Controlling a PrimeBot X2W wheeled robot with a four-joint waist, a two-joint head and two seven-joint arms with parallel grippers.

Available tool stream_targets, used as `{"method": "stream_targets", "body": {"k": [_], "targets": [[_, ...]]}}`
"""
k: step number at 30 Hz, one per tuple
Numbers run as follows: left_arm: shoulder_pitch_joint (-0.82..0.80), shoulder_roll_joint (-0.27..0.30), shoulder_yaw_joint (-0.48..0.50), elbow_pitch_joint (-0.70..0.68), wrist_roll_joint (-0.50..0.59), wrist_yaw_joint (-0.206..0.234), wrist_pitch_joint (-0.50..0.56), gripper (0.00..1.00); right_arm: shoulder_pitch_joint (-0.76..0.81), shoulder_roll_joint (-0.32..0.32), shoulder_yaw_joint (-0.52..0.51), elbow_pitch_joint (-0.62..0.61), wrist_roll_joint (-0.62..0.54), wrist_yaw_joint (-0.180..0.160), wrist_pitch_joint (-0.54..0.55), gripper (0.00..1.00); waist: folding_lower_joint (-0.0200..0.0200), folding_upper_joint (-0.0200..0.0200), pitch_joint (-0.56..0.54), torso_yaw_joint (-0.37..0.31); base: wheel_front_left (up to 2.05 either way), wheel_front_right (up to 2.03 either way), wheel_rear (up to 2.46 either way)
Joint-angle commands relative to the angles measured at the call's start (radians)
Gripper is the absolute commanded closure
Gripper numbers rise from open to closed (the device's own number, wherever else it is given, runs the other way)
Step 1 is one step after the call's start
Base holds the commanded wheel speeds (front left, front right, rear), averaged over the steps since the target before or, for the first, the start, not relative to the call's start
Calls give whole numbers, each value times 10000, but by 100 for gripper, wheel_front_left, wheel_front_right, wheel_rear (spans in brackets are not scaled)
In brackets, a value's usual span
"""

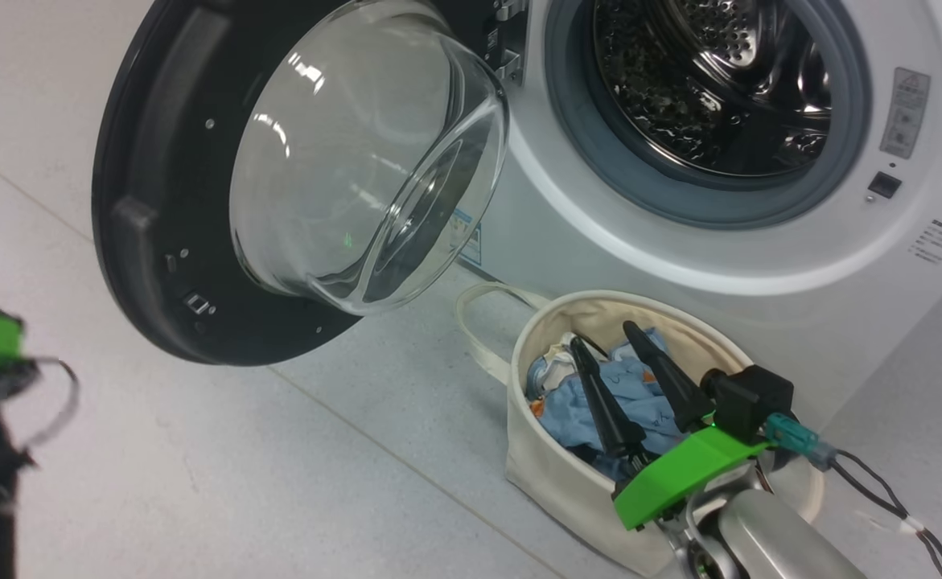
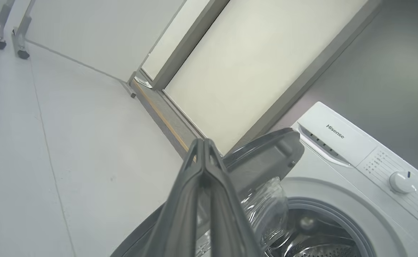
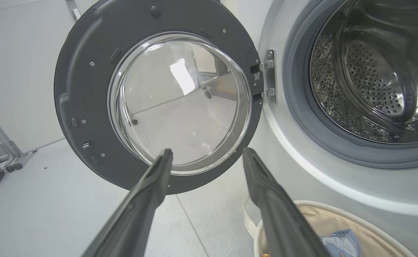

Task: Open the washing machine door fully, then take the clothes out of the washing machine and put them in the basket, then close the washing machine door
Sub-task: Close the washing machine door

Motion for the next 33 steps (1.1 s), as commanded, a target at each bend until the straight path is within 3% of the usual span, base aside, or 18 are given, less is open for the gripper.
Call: {"method": "stream_targets", "body": {"k": [1,8,16,20,27,33], "targets": [[-589,504,433,-48,-149,38,220,100,-106,104,28,-307,-12,73,-155,0,0,0,-34,-42,0,0,0],[-2665,1072,734,2725,-1316,24,1592,100,150,120,-229,-430,-177,73,-102,0,0,0,-5,-378,0,0,0],[-4217,1411,1173,5049,-2077,-463,1839,100,112,40,-355,-745,-379,73,157,0,0,0,364,-998,0,0,0],[-4471,1518,918,5831,-2212,-741,2530,100,84,-7,-435,-907,-466,73,273,0,0,0,576,-1275,0,0,0],[-4946,1500,719,6778,-2236,-962,2743,100,67,-51,-539,-1070,-557,73,389,0,0,0,749,-1482,0,0,0],[-4988,1420,-82,7145,-2087,-1295,4125,100,138,-22,-611,-1040,-564,73,368,0,0,0,645,-1519,0,0,0]]}}
